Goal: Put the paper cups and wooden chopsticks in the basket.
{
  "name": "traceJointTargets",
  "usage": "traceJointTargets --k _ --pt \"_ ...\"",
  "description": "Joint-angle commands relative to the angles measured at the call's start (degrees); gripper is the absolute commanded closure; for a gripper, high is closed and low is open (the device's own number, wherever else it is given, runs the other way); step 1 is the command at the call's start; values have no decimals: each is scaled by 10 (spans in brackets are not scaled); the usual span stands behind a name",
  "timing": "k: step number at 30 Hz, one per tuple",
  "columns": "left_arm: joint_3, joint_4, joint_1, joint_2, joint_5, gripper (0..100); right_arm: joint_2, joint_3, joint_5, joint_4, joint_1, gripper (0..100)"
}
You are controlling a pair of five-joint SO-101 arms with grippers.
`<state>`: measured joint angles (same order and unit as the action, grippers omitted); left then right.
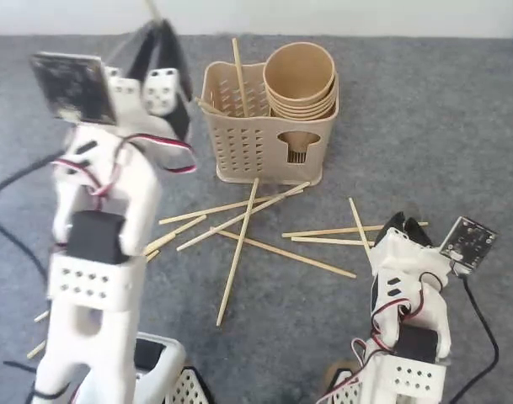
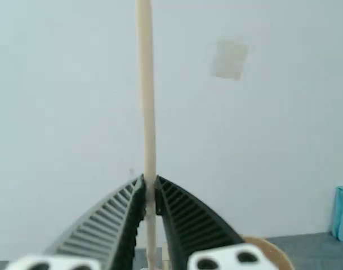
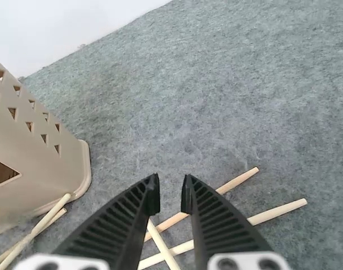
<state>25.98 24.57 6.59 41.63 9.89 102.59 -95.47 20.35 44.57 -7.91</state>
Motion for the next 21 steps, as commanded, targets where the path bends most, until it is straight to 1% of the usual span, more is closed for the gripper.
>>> traceJointTargets --k 1,3,7,10,14,16,18,19,21 --pt "55 -151 40 18 4 987 1 -8 -11 -2 0 923" --pt "102 -221 52 18 -1 987 1 -8 -11 -2 0 923" --pt "184 -318 65 3 -89 987 1 -8 -11 -2 0 923" --pt "203 -369 62 -47 -135 986 1 -8 -11 -2 0 923" --pt "189 -393 40 -110 -145 984 1 -8 -11 -2 0 923" --pt "177 -392 36 -125 -145 968 1 -8 -11 -2 0 923" --pt "175 -390 30 -127 -139 901 1 -8 -11 -2 0 923" --pt "175 -382 28 -127 -125 859 1 -8 -11 -2 0 923" --pt "167 -337 26 -120 -93 775 1 -8 -11 -2 0 922"
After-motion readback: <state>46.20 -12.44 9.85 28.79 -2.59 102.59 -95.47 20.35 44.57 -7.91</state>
